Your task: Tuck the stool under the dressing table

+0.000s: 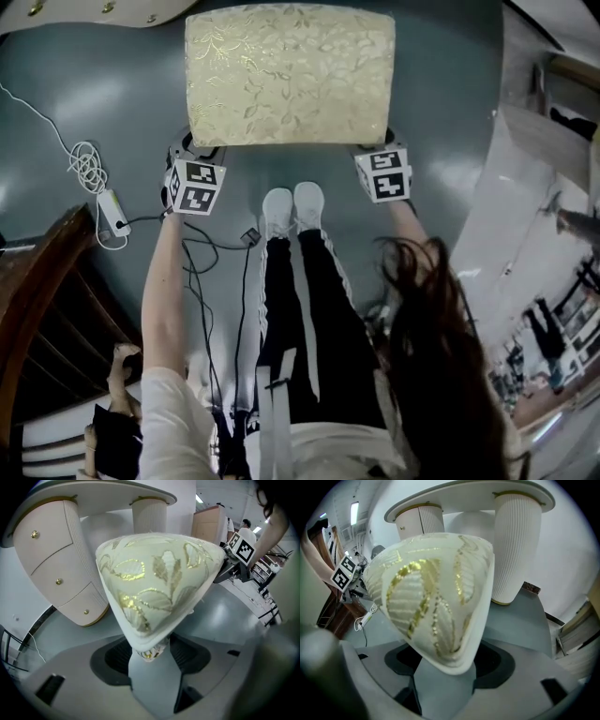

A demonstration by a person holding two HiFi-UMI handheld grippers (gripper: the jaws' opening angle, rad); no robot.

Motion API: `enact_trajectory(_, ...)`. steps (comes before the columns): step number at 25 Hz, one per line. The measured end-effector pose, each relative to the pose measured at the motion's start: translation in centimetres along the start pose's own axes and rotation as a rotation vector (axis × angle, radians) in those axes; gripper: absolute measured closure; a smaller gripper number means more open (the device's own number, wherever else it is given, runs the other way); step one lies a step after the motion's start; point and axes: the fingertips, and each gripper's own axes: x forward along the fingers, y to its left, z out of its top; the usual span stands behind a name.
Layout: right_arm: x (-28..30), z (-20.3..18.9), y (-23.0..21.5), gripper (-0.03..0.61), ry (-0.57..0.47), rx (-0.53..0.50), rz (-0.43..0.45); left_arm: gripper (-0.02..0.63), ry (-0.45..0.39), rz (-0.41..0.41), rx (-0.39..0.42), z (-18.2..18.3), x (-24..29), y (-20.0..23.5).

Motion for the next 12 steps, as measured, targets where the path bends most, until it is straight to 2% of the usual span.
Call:
enact_trajectory(5, -0.71, -0.93, 0.11, 0.255, 0.007, -0.013, -0.007, 0.357, 0.003, -0.004, -0.003, -0.60, -0.11, -1.05)
enact_trajectory(12, -0.22, -0.98, -0.14, 0.255, 0.014, -0.052, -0.026, 0.359, -0.052, 0.005, 0.033, -0.44, 0.30, -0.84)
